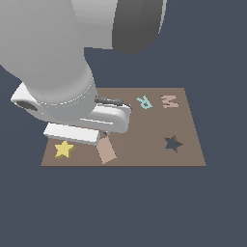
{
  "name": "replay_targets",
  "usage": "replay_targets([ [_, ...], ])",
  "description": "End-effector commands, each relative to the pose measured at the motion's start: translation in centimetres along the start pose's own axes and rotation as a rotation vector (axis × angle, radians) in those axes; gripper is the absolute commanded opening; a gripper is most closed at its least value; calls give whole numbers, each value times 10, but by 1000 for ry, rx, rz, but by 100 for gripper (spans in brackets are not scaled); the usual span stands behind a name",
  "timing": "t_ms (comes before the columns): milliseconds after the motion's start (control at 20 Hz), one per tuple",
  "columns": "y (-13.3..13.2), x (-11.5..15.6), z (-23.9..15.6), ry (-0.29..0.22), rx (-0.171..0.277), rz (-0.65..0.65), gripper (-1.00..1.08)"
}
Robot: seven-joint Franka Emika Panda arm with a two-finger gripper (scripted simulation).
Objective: Insert a designated object into the corresponding slot on a board.
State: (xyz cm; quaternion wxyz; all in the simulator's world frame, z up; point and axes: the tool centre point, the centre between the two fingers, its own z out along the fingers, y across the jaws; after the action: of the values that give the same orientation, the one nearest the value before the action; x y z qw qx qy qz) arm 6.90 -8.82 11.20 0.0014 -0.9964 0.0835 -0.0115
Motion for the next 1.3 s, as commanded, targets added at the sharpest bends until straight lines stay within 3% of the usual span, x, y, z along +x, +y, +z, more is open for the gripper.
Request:
replay_targets([
  [0, 20, 12, 15, -5, -2, 36, 100],
  [550, 74, 40, 55, -19, -6, 131, 100],
  [1250, 85, 46, 69, -23, -7, 151, 100],
])
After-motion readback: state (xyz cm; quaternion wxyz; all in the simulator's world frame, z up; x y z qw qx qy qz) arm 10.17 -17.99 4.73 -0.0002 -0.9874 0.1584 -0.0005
